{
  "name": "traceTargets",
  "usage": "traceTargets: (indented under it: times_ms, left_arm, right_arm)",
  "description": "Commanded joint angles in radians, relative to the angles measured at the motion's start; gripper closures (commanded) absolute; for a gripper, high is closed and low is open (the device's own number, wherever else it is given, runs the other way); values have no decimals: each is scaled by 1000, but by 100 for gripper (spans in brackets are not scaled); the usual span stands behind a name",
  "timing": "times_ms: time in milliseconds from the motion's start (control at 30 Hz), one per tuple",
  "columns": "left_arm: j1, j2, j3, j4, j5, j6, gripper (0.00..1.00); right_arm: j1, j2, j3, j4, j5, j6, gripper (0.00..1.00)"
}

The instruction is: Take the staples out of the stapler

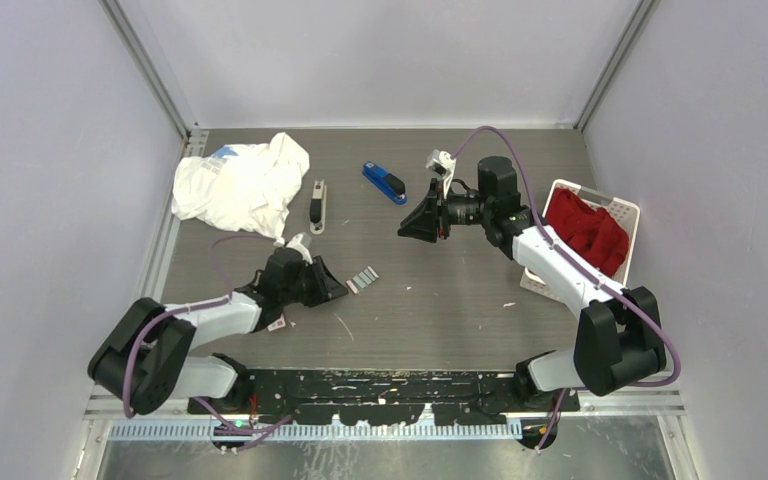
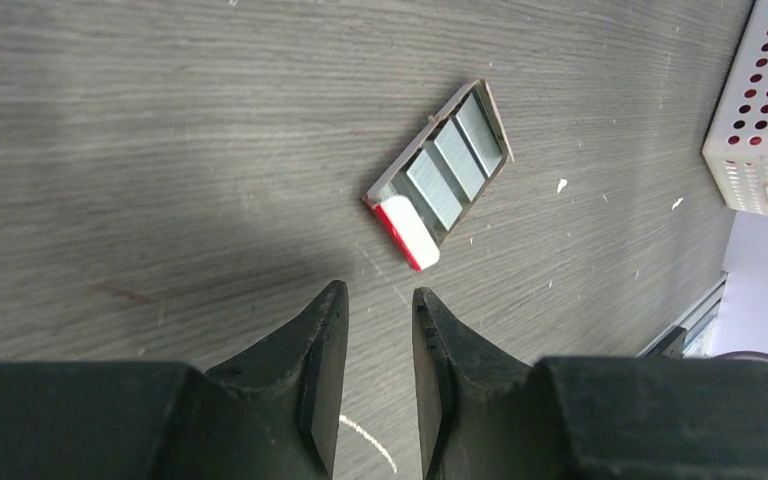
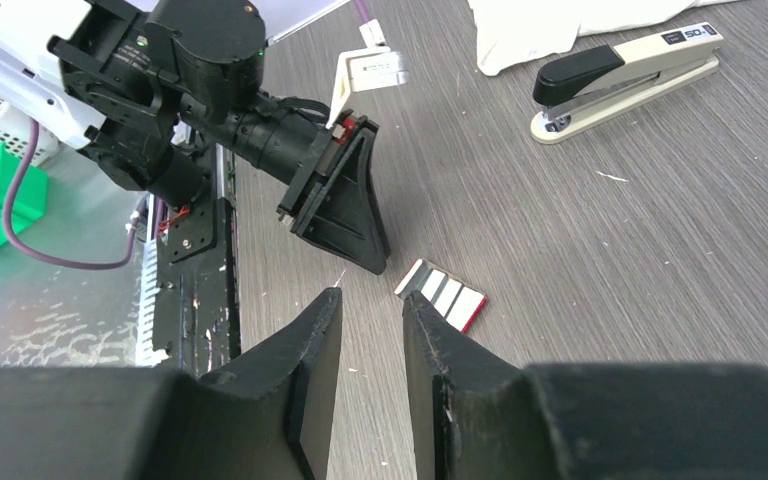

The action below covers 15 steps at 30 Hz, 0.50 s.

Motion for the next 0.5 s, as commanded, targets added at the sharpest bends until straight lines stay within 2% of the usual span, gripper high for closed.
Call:
traceTargets:
  times_ms: [0,233,467]
  left_arm:
    - [-7,87,56,126,-34,25,69]
    - [-7,221,100,193,-10,20,69]
    - [-8,271,141,192,5,32,77]
  right_arm:
    - [-1,-4,1,40,-20,5,66]
    - [-1,-3,0,40,-23,5,66]
    - [-1,1,0,41,-25,5,66]
